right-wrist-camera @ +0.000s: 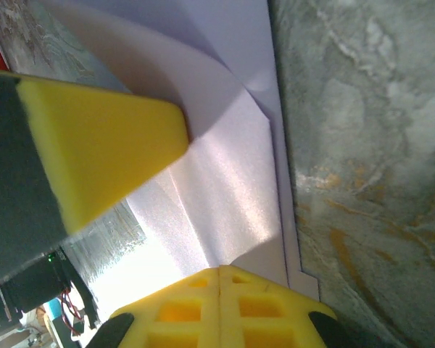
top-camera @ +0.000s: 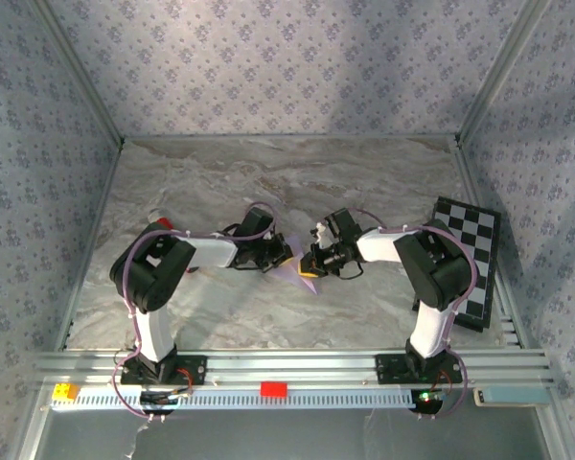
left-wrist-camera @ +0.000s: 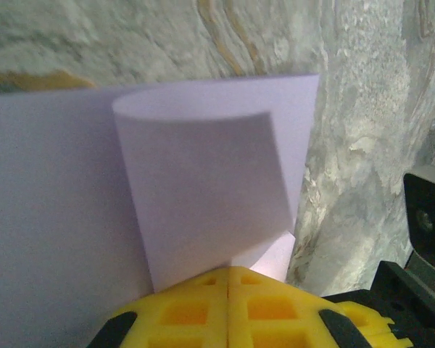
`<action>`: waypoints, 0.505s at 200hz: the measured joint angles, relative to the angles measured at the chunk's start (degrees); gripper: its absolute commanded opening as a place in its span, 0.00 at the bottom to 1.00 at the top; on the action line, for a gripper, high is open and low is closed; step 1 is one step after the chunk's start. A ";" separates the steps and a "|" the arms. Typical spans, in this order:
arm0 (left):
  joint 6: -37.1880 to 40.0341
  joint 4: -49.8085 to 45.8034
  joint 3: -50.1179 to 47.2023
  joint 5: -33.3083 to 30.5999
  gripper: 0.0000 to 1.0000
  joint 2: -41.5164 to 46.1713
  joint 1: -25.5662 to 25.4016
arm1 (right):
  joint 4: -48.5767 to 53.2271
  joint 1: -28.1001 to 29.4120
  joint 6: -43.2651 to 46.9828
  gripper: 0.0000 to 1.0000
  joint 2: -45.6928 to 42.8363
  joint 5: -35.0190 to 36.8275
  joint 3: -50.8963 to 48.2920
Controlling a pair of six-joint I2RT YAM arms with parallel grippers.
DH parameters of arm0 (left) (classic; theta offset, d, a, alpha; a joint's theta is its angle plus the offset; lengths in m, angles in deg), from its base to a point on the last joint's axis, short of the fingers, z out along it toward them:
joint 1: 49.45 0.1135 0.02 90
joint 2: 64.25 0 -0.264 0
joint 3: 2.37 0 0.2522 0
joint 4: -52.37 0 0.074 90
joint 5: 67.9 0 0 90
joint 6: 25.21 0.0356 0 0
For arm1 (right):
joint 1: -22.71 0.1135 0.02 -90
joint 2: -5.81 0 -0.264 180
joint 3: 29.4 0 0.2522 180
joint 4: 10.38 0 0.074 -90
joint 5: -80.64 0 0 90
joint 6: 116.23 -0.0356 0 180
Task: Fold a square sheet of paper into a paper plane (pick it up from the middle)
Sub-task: Fourth fold the wing at the center of the table.
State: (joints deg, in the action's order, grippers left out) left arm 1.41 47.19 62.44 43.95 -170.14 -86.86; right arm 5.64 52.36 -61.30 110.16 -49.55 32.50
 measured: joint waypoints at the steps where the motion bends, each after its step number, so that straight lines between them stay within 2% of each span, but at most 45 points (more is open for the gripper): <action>1: 0.00 -0.02 0.04 0.09 0.07 -0.02 0.07 | 0.00 0.00 0.02 0.00 0.00 0.02 -0.02; 49: 2.47 -3.89 3.37 3.72 0.06 -1.88 4.28 | -1.20 0.00 0.17 0.00 -0.35 0.20 -0.74; 101: 5.55 -6.49 5.44 3.85 0.07 -2.62 10.05 | -1.88 -0.07 0.17 0.00 -0.44 0.07 -1.14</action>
State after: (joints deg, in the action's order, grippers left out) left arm 6.96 40.70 67.88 47.79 -172.76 -76.81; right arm 3.76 52.29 -61.12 109.73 -49.48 31.37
